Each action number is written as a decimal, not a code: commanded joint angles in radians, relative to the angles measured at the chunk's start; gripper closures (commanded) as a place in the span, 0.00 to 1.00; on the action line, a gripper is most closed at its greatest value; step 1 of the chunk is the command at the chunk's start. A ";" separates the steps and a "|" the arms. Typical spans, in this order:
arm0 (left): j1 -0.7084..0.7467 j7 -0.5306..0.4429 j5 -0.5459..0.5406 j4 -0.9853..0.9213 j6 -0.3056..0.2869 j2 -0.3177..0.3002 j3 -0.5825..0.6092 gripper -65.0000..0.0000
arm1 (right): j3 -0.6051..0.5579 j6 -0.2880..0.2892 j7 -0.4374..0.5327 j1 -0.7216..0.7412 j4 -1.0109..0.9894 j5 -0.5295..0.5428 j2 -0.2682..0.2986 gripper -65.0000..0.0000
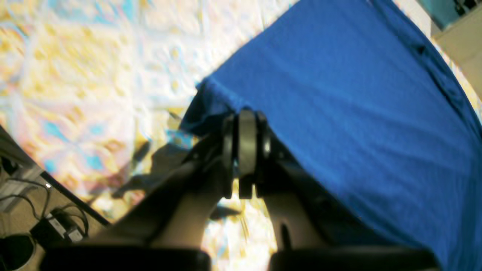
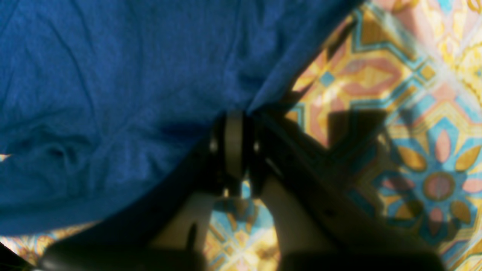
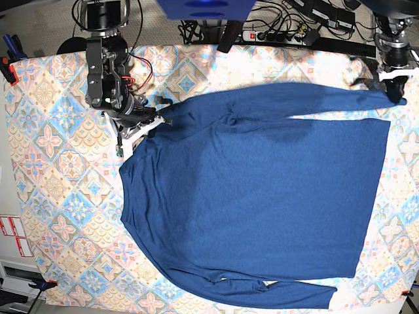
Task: Fold the T-shirt properly
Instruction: 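Lower the left gripper onto the sleeve shoulder and pinch the fabric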
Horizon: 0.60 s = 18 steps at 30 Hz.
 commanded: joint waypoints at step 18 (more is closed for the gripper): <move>-0.366 0.132 0.139 -0.040 -0.005 -0.040 -0.042 1.00 | 0.000 0.006 0.073 0.108 0.017 0.005 0.004 0.96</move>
